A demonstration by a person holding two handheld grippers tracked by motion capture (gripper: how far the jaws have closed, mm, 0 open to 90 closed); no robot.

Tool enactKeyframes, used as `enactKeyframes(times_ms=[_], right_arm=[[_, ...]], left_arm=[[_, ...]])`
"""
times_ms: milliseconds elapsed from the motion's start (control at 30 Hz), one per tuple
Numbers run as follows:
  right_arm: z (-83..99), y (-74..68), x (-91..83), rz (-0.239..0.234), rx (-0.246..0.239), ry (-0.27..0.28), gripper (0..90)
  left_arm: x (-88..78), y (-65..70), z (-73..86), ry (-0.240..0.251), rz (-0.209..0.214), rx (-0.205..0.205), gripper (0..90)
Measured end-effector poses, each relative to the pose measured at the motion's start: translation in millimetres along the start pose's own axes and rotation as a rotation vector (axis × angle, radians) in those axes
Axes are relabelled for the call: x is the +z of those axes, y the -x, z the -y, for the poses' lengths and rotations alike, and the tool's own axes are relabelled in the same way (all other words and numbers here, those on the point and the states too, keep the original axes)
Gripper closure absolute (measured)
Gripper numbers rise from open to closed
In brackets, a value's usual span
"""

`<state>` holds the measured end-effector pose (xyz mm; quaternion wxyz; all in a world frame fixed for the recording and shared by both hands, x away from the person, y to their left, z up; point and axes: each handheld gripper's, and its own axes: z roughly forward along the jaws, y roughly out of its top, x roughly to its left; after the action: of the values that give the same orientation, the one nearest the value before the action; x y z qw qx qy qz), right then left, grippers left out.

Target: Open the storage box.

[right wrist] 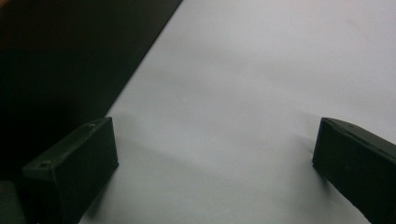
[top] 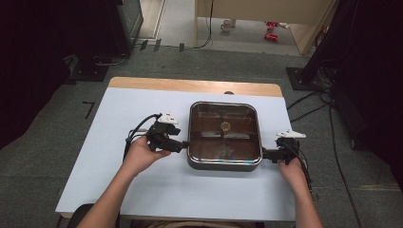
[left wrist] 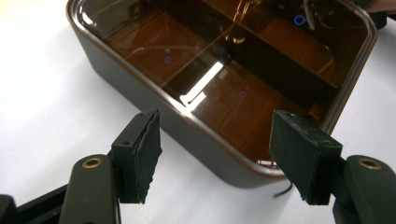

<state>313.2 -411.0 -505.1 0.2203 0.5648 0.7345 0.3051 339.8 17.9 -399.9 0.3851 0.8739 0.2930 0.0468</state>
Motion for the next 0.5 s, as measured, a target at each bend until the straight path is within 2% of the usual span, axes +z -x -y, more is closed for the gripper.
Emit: enactKeyframes(times_ms=[333, 367, 500], right_arm=[[0.0, 0.0, 0.0, 0.000, 0.002, 0.000, 0.0], [0.0, 0.0, 0.0, 0.000, 0.001, 0.000, 0.0], [0.0, 0.1, 0.0, 0.000, 0.001, 0.000, 0.0]], left_arm=[[8.7, 4.1, -26.1, 0.004, 0.036, 0.023, 33.9], [12.6, 4.7, -31.3, -0.001, 0.056, 0.022, 33.9], [19.7, 6.9, -39.2, -0.025, 0.069, 0.043, 33.9]])
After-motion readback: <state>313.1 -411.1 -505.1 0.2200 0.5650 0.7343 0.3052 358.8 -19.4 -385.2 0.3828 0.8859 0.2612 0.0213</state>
